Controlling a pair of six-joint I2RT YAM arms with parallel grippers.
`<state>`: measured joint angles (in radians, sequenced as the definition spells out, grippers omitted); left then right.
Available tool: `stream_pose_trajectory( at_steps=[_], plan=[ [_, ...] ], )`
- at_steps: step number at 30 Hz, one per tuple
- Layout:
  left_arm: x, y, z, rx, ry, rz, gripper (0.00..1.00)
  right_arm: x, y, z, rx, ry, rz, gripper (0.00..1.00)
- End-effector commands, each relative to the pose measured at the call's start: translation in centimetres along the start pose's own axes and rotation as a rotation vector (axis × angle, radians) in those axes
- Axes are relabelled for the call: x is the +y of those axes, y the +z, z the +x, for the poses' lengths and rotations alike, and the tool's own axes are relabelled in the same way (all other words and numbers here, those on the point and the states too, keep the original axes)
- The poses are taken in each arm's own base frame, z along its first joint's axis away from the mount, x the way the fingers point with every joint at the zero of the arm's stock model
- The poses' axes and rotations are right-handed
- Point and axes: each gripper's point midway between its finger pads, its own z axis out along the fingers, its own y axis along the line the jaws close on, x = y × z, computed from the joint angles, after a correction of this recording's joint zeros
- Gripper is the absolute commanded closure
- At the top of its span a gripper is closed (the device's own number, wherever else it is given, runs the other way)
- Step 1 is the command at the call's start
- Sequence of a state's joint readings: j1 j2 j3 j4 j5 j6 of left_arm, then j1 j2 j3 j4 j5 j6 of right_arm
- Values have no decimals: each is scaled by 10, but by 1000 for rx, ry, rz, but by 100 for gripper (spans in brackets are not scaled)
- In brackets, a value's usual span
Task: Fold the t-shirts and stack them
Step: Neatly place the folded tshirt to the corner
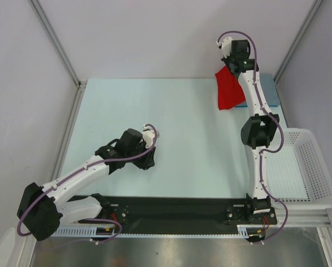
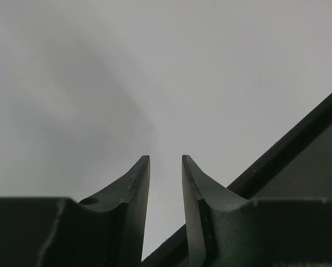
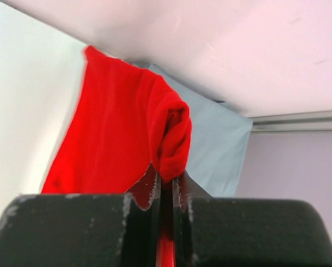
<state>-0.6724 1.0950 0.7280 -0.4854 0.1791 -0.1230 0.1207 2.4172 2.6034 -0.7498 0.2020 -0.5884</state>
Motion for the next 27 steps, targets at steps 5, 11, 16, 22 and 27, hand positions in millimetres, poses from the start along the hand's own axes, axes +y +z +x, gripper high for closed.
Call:
stream_pose_trajectory(
  at_steps=[5, 11, 16, 22, 27],
  plan=[
    [-2, -4, -20, -47, 17, 10, 65, -65, -71, -65, -186, -4, 150, 100],
    [-2, -4, -17, -42, 7, 15, 65, -78, -79, -67, -208, 3, 160, 100],
    [-3, -3, -17, -40, 3, 20, 66, -75, -75, -60, -195, 2, 130, 100],
    [-3, -3, -16, -35, -2, 24, 66, -79, -83, -56, -194, 9, 111, 100],
    [-4, -2, -18, -42, -6, 29, 66, -75, -90, -51, -183, 7, 70, 100]
  ],
)
